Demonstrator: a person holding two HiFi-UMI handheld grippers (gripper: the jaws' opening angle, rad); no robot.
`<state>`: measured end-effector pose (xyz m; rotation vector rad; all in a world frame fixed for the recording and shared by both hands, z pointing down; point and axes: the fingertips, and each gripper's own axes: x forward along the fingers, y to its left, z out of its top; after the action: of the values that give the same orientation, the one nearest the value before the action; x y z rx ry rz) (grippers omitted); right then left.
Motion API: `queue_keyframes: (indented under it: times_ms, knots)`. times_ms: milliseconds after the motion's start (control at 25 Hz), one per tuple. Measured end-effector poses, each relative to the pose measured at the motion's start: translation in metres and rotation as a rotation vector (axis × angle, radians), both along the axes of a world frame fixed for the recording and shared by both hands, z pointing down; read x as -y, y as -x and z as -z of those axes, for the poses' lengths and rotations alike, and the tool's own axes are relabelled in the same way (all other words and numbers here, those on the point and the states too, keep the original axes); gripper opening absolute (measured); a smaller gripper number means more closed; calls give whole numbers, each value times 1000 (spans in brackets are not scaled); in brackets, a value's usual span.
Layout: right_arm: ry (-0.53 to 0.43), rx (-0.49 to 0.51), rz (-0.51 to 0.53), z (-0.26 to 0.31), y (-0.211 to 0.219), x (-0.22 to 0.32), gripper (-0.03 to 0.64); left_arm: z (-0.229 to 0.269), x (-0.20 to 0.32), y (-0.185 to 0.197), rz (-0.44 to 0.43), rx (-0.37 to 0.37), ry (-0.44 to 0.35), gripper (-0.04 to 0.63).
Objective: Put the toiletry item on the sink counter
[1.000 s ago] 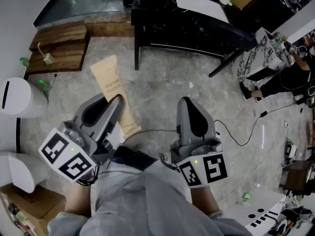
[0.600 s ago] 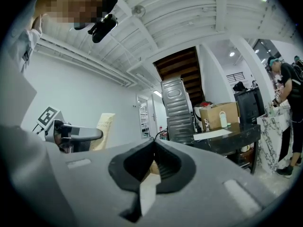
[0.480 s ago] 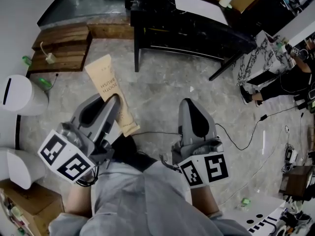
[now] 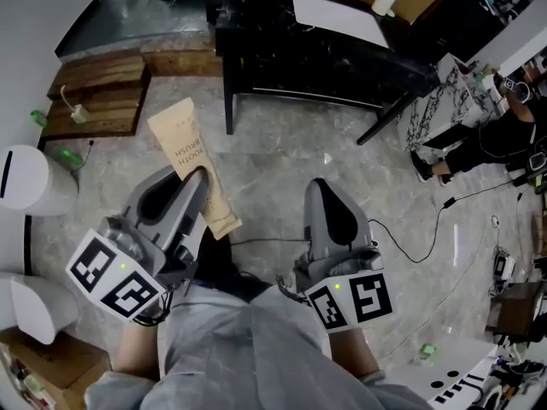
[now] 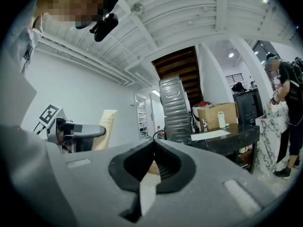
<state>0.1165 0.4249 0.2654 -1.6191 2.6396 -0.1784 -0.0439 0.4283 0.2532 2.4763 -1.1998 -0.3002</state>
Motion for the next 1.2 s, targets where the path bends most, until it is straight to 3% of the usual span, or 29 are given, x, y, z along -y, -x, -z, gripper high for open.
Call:
queue_keyframes:
  times_ms: [1200]
  knots:
    - [16, -8, -85, 14, 61, 237, -3, 19, 251, 55, -107, -8, -32, 57]
